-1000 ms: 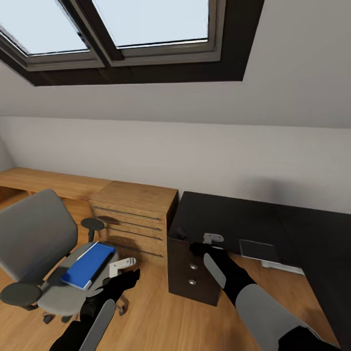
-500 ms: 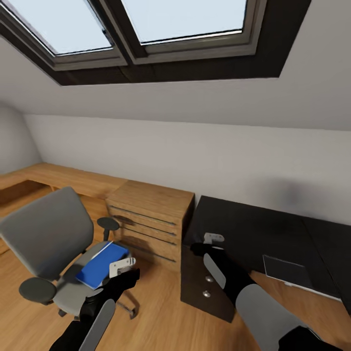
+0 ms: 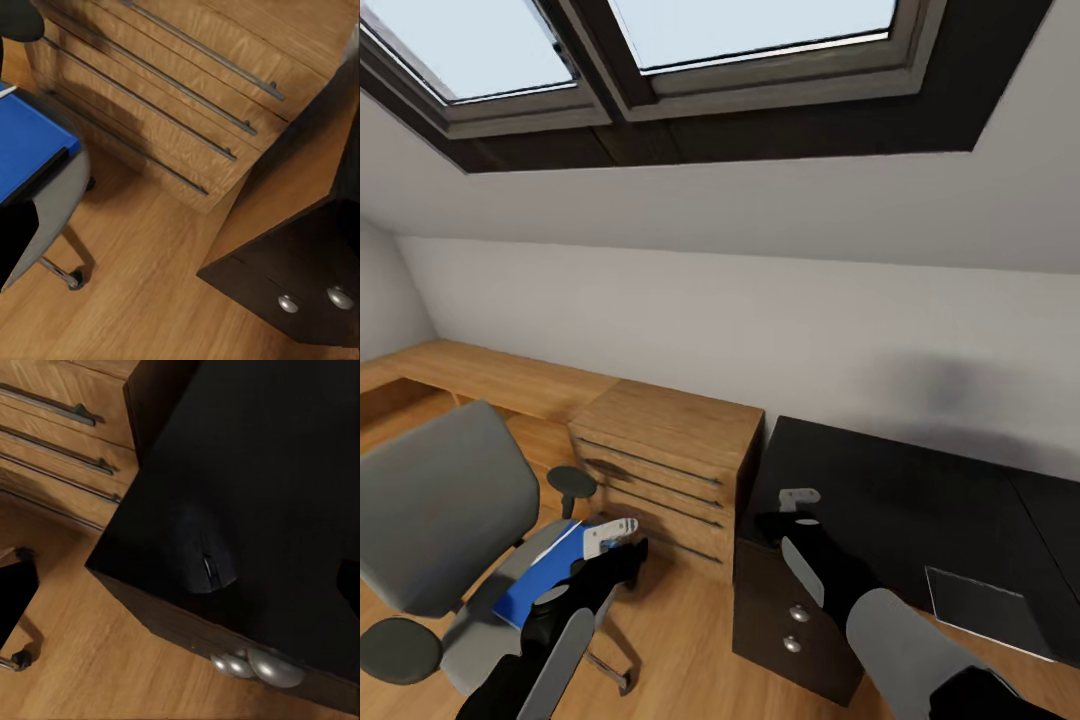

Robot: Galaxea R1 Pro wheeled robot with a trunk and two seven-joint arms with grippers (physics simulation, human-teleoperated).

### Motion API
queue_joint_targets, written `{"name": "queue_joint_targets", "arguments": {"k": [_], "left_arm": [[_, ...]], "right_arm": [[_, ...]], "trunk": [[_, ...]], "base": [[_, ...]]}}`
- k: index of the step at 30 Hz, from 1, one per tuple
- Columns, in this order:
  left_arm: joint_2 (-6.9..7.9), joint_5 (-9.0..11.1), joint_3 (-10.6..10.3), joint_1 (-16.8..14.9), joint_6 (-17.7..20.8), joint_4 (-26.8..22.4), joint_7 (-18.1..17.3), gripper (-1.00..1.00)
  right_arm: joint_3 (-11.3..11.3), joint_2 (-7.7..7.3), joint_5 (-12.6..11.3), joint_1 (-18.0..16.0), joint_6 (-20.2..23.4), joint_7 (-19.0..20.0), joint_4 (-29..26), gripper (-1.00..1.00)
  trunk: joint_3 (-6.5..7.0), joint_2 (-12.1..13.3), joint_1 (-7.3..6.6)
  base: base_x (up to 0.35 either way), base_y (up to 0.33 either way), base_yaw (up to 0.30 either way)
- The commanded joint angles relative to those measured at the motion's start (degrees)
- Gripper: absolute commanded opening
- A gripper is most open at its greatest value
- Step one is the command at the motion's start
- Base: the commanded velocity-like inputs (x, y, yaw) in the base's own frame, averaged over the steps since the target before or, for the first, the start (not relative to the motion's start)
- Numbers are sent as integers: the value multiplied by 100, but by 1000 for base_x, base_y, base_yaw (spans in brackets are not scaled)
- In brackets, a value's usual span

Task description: In the bedroom, organize the workspace by keeping the computer under the desk, ensuring the monitor is on the desk, placing the keyboard on the desk next to the monitor, placing the mouse on the desk next to the keyboard, moving the folder from the swivel chair onto the desk next to the mouse, stacking the notebook on top of the folder with the pen on top of the notebook, and positioning the swivel chair next to the desk.

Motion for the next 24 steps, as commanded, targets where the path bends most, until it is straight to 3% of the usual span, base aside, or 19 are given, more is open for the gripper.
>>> {"name": "queue_joint_targets", "arguments": {"k": [1, 5, 12, 13, 16, 21, 24], "left_arm": [[6, 59, -14, -7, 7, -57, 59, 100], [6, 59, -14, -7, 7, -129, 59, 100], [6, 123, -14, -7, 7, -194, 52, 100], [17, 310, -14, -6, 12, -310, 53, 100], [58, 557, -8, -6, 26, -447, 51, 100], [189, 1134, -6, -4, 44, -721, 56, 100], [198, 1187, -5, -5, 43, -741, 59, 100]], "right_arm": [[40, -8, 33, -7, -65, -18, 47, 100], [34, -12, 355, -9, -228, 39, 150, 100], [24, -29, 417, -23, -731, 50, 790, 100], [24, -21, 416, -24, -785, 50, 868, 100], [24, -13, 411, -24, -791, 51, 900, 100], [20, -29, 406, -30, -788, 52, 917, 100], [12, -122, 395, -39, -788, 109, 979, 100]], "trunk": [[-11, -10, 6], [-11, -10, 6], [-11, -10, 6], [-11, -10, 6], [-11, -10, 6], [-29, -50, 28], [-83, -170, 94]], "base": [[322, 0, 0], [323, 76, 0], [291, 206, 0], [134, 116, 0], [61, 53, 0], [11, 10, 0], [0, 0, 0]]}}
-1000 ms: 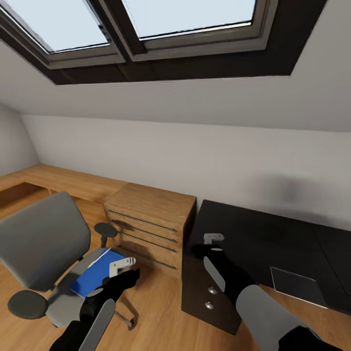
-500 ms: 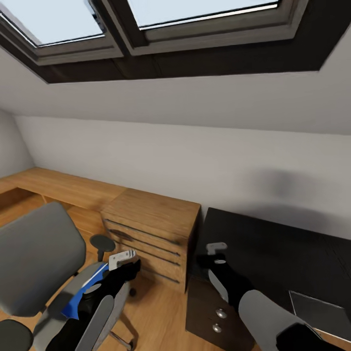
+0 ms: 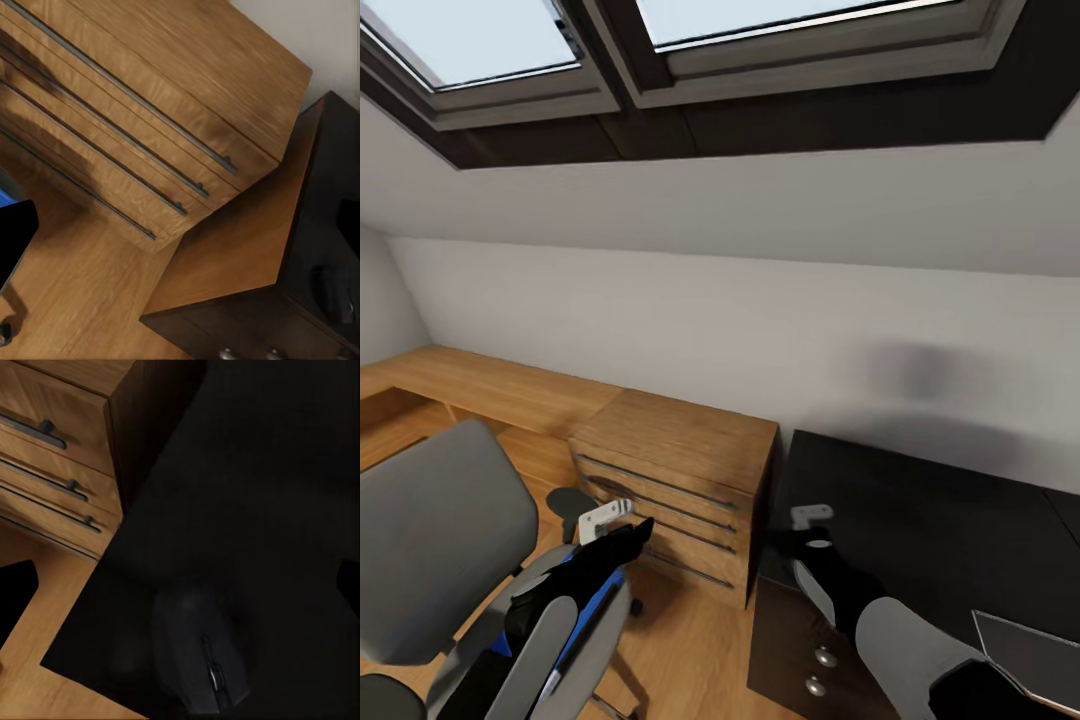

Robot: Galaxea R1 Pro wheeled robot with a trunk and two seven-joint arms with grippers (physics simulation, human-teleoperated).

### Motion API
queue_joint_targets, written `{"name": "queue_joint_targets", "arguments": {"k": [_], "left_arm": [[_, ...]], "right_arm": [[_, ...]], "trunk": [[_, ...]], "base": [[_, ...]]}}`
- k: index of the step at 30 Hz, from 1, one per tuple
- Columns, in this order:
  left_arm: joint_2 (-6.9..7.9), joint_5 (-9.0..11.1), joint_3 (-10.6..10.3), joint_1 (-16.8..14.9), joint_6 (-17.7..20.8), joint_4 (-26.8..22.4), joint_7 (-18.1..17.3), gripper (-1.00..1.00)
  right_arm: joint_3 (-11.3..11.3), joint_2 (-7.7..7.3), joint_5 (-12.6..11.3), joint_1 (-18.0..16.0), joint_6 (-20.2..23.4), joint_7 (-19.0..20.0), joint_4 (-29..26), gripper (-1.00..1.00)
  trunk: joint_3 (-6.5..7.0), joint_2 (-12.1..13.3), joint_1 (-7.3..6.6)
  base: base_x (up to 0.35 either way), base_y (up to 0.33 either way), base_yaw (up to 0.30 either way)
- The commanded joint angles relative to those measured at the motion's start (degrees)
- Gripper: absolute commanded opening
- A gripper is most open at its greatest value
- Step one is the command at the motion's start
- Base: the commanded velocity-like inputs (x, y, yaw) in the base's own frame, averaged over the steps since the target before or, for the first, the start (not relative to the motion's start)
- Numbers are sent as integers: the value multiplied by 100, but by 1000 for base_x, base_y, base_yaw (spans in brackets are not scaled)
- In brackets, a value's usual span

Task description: In the bedroom, organize the workspace by keeping the computer under the desk, ensuring the monitor is on the desk, placing the keyboard on the desk next to the monitor, placing the mouse on the desk next to the keyboard, moving the folder from the swivel chair onto the desk next to the mouse, stacking the notebook on top of the folder with the pen on top of the notebook, and positioning the swivel chair next to the desk.

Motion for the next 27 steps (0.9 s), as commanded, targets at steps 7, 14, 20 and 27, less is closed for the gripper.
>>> {"name": "queue_joint_targets", "arguments": {"k": [7, 14, 20, 27], "left_arm": [[7, 72, -15, -8, 4, -10, 67, 100], [15, 73, -11, -8, 9, -10, 69, 100], [15, 73, -4, -6, 11, -7, 77, 100], [15, 73, 80, -5, 11, -5, 77, 100]], "right_arm": [[38, -88, -85, -22, 62, 41, -13, 100], [-55, -84, -150, -24, 545, 30, -475, 100], [-70, -97, -161, -24, 594, 36, -590, 100], [-56, -109, -153, -22, 568, 47, -592, 100]], "trunk": [[-137, -293, 157], [-263, -574, 310], [-371, -814, 442], [-496, -1095, 596]], "base": [[0, 0, 0], [0, 0, 0], [0, 0, 0], [0, 0, 0]]}}
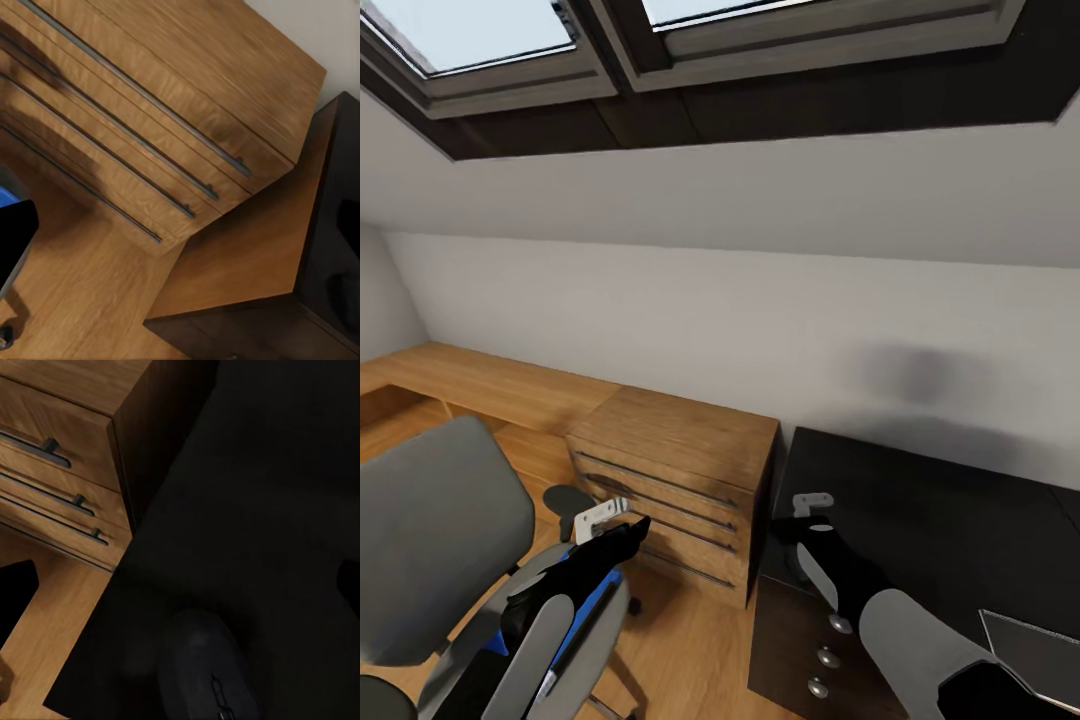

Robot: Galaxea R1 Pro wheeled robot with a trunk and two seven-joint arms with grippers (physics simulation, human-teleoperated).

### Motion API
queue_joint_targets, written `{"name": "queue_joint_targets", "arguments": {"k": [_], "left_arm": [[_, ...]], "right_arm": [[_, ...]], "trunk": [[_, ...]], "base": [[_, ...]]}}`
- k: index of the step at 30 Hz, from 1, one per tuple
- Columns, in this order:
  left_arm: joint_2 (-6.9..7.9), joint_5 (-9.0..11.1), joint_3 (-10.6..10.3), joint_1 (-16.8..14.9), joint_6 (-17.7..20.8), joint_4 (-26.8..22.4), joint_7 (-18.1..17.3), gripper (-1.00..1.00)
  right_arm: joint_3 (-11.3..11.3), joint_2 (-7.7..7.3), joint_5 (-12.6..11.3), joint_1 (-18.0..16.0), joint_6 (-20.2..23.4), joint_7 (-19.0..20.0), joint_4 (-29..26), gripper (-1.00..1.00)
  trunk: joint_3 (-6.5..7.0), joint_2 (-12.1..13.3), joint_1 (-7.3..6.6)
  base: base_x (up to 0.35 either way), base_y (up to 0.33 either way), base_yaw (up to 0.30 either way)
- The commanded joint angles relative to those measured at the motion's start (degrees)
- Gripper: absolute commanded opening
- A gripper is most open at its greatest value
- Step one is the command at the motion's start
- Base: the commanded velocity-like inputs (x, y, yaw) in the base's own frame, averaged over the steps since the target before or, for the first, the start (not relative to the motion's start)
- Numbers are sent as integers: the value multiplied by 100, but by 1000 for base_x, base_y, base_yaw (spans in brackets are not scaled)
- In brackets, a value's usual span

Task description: In the bedroom, organize the workspace by keeping the computer under the desk, ensuring the monitor is on the desk, placing the keyboard on the desk next to the monitor, placing the mouse on the desk next to the keyboard, moving the folder from the swivel chair onto the desk next to the mouse, stacking the notebook on top of the folder with the pen on top of the notebook, and positioning the swivel chair next to the desk.

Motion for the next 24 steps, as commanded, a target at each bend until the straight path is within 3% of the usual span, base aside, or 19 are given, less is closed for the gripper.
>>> {"name": "queue_joint_targets", "arguments": {"k": [1, 7, 16, 21, 24], "left_arm": [[5, 59, -9, -7, 3, -8, 59, 100], [5, 59, -6, -8, 3, -6, 59, 100], [5, 59, -12, -7, 11, 7, 61, 100], [200, 71, -14, -9, 5, 13, 54, 100], [240, 75, -14, -9, 4, 11, 52, 100]], "right_arm": [[47, -4, -57, -6, 31, -51, 1, 100], [29, -29, -56, -8, 57, -50, 30, 100], [26, -55, -56, -7, 66, -50, 248, 100], [26, -40, -55, -8, 95, -56, 272, 100], [26, -39, -58, -8, 247, -55, 269, 100]], "trunk": [[-27, -49, 24], [-135, -290, 156], [-135, -290, 156], [-135, -290, 156], [-135, -290, 156]], "base": [[0, 0, 0], [0, 0, 0], [1, 0, 0], [234, -29, 0], [143, -18, 0]]}}
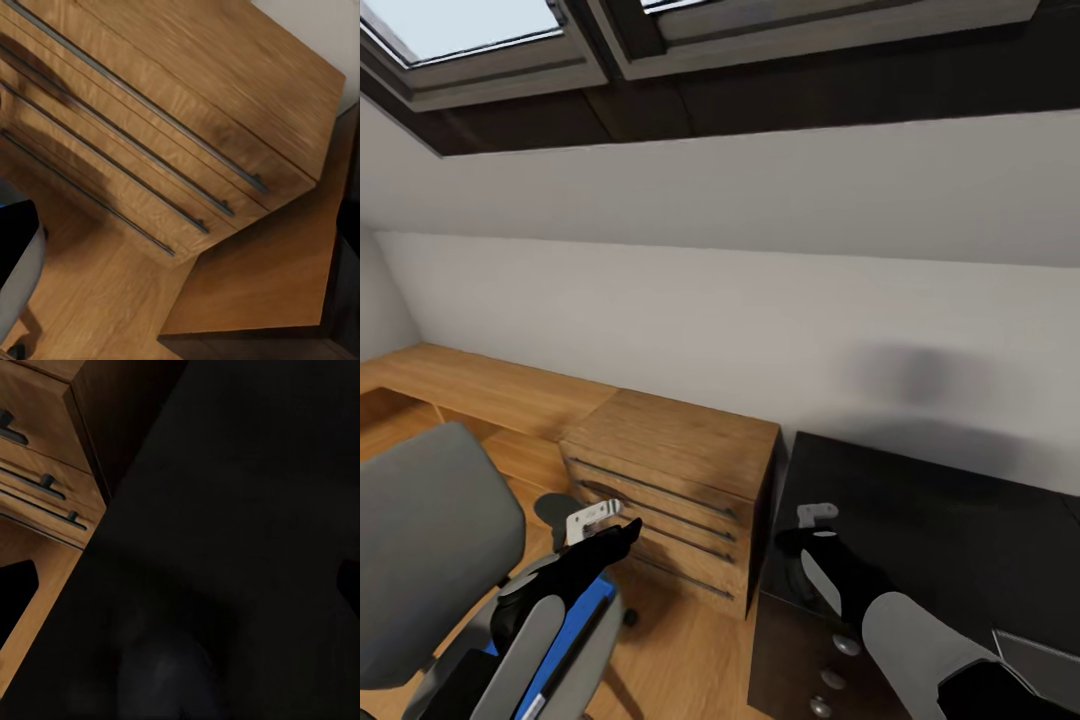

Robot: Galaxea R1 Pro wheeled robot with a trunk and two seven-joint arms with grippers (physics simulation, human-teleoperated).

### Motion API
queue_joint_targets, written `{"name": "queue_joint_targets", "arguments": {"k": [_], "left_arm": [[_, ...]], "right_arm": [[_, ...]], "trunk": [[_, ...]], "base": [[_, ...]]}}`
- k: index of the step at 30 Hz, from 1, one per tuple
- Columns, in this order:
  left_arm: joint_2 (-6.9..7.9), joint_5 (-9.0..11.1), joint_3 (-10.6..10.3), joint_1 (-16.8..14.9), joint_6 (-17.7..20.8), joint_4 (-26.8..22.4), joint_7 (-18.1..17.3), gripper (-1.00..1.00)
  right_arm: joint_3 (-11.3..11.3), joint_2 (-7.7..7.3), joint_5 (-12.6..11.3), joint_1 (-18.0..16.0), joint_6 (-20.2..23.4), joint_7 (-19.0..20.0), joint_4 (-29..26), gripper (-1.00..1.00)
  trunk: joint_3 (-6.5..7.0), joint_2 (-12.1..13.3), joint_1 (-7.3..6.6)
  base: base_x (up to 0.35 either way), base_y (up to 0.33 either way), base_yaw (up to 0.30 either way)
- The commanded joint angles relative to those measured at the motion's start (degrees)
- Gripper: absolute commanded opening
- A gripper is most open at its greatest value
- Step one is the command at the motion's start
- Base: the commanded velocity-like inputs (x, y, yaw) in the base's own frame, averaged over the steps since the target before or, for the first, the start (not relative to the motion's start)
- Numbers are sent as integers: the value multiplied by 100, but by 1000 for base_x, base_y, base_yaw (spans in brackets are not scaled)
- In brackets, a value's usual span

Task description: In the bedroom, organize the workspace by keeping the computer under the desk, ensuring the monitor is on the desk, placing the keyboard on the desk next to the monitor, placing the mouse on the desk next to the keyboard, moving the folder from the swivel chair onto the desk next to the mouse, stacking the notebook on top of the folder with the pen on top of the notebook, and positioning the swivel chair next to the desk.

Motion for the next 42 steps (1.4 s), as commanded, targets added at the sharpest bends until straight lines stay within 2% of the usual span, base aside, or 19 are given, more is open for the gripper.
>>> {"name": "queue_joint_targets", "arguments": {"k": [1, 6, 10, 13, 19, 39, 42], "left_arm": [[13, 60, -11, -6, 3, -9, 59, 100], [19, 69, -12, -6, 2, -23, 53, 100], [14, 69, -12, -6, -2, -26, 51, 100], [8, 70, -5, -6, -3, -27, 52, 100], [8, 70, -10, -5, 1, -27, 54, 100], [8, 73, -6, -6, 2, -26, 58, 100], [8, 121, -4, -6, 2, -27, 58, 100]], "right_arm": [[49, -4, -58, -5, 88, -46, -12, 100], [49, -4, -56, -5, 189, -50, -11, 100], [49, -5, -56, -5, 235, -56, -10, 100], [49, 4, -56, -5, 580, -72, -13, 100], [49, 7, -56, -5, 769, -78, -19, 100], [49, 13, -56, -5, 850, -85, -14, 100], [49, 11, -56, -5, 966, -85, -14, 100]], "trunk": [[-8, -7, 2], [-8, -7, 2], [-80, -167, 90], [-134, -287, 156], [-242, -528, 288], [-601, -1330, 727], [-655, -1451, 793]], "base": [[61, -7, 0], [24, -3, 0], [4, -1, 0], [0, 0, 0], [0, 0, 0], [0, 0, 0], [0, 0, 0]]}}
